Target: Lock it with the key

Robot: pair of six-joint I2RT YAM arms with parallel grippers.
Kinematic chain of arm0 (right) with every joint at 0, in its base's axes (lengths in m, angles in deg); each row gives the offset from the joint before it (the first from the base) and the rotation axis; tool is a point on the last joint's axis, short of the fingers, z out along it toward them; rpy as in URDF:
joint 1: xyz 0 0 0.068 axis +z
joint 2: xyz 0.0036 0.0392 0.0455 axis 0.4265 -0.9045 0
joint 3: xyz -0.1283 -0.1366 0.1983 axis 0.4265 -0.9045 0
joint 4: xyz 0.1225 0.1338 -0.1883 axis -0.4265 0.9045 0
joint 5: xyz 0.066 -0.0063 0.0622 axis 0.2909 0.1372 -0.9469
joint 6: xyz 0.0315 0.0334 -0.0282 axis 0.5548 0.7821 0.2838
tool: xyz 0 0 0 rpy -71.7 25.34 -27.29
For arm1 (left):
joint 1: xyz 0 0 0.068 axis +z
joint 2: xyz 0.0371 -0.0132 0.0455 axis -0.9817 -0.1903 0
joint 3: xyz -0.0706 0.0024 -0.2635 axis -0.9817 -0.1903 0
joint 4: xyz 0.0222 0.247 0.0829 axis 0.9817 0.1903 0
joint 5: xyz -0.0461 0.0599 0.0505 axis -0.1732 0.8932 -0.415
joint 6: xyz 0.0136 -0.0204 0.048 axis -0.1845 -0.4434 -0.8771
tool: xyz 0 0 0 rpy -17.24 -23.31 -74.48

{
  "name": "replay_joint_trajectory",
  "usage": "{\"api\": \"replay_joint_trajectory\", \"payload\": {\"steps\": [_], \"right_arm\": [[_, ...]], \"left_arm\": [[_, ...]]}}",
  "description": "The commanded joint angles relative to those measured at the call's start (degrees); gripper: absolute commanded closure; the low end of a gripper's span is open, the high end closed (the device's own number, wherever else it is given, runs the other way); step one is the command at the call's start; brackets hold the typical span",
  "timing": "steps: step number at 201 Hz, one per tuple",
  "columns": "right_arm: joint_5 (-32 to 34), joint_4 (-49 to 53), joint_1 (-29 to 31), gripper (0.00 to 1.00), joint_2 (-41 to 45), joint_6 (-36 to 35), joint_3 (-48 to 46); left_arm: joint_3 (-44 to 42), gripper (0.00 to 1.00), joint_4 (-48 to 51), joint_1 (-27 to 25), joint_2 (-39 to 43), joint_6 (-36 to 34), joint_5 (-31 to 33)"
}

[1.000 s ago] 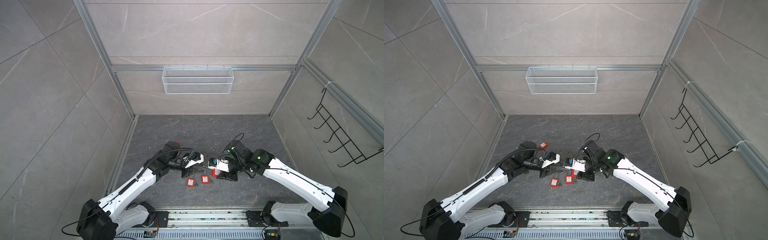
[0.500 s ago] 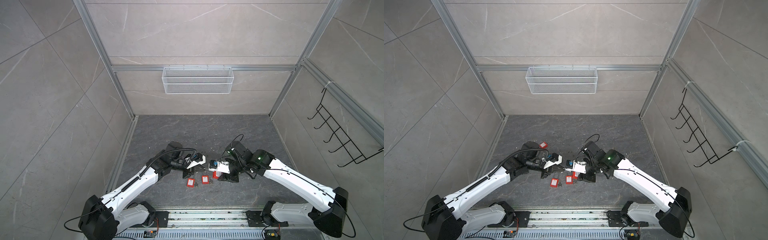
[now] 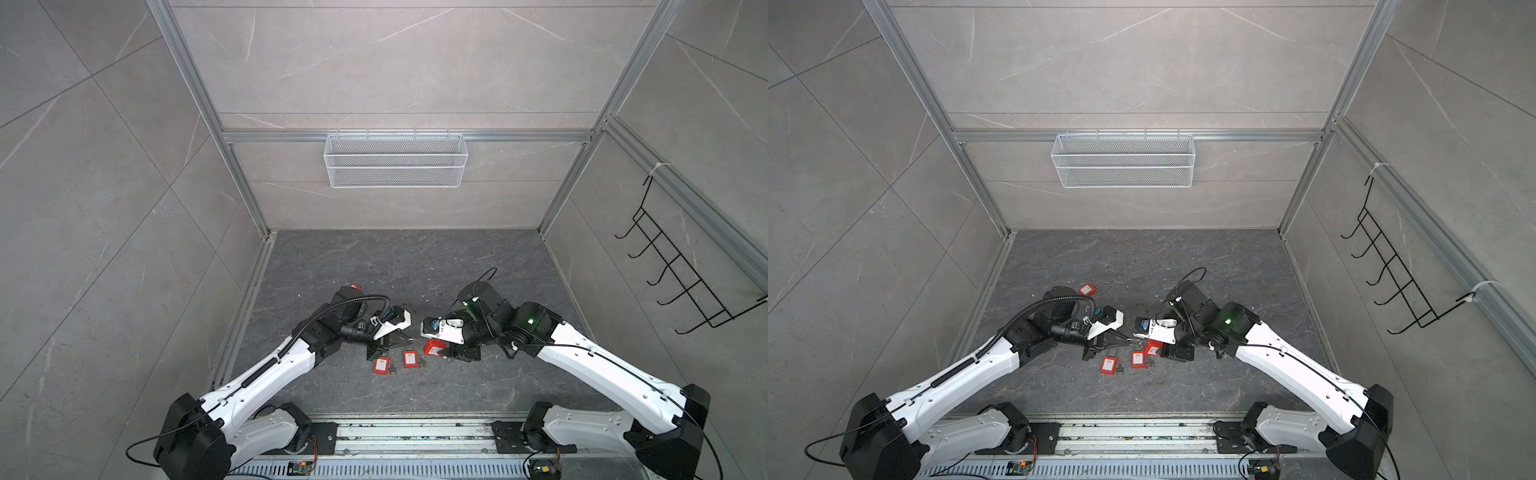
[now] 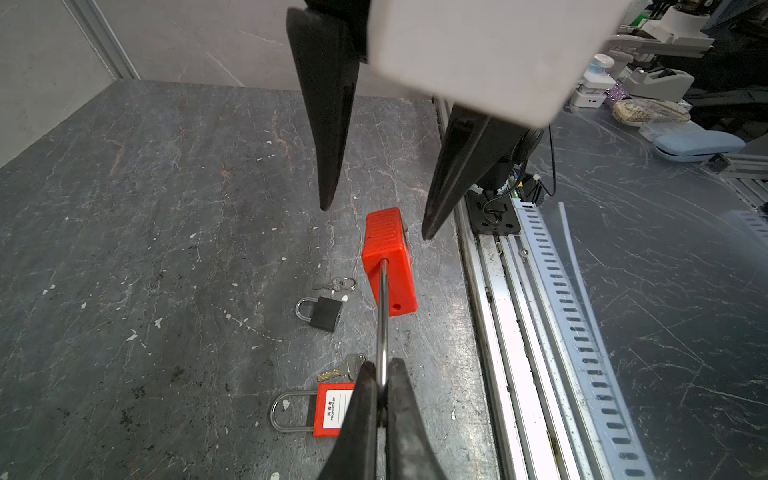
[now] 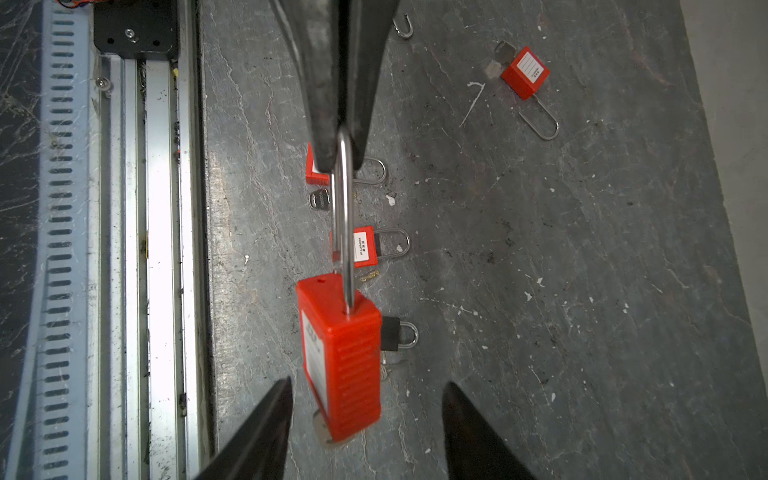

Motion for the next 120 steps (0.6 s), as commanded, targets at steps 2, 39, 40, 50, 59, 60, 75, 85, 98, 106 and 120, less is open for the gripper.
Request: {"api": "replay_joint_trajectory", "payload": {"steps": [2,39,40,50,59,60,75,85,98,106,120], "right_arm": [[-0.59,2.75,0.14,0.46,-0.40,-1.56,0.98],[-4.00,2.67,0.07,0.54,-1.44,-1.53,1.30],[-4.18,2.72,0.07,0.54,-1.45,-1.53,1.32],[-5.45,2.76,0.07,0.56,-1.85,-1.45,1.48],[-6.22,3.02,0.10,0.59,-2.31,-1.31,1.72],[-6.34,3.06,0.08,0.59,-2.37,-1.25,1.75],[-7.33,3.38,0.08,0.63,-2.94,-1.07,2.27],[-7.69,3.46,0.12,0.67,-3.03,-0.98,2.38],[-8.17,3.51,0.06,0.71,-2.83,-1.09,2.36],[-8.53,3.59,0.15,0.74,-2.68,-1.14,2.48],[-9.28,4.13,0.08,0.79,-2.65,-1.27,2.82]], "left_arm": [[-0.46,1.00,-4.59,-0.33,2.69,2.22,-3.56],[-1.08,1.00,-4.86,-0.74,3.58,2.00,-4.52],[-1.13,1.00,-4.85,-0.74,3.55,1.98,-4.52],[-1.44,1.00,-4.85,-0.75,3.66,1.46,-4.46],[-1.70,1.00,-5.43,-0.74,3.79,1.47,-4.46],[-1.75,1.00,-5.49,-0.74,3.79,1.54,-4.44],[-1.74,1.00,-5.90,-0.75,3.72,1.61,-4.52],[-1.71,1.00,-5.83,-0.74,3.70,1.62,-4.52],[-1.71,1.00,-5.82,-0.80,3.81,1.49,-4.59],[-1.81,1.00,-5.84,-0.77,3.87,1.38,-4.61],[-1.95,1.00,-5.88,-0.75,4.09,1.25,-4.86]]}}
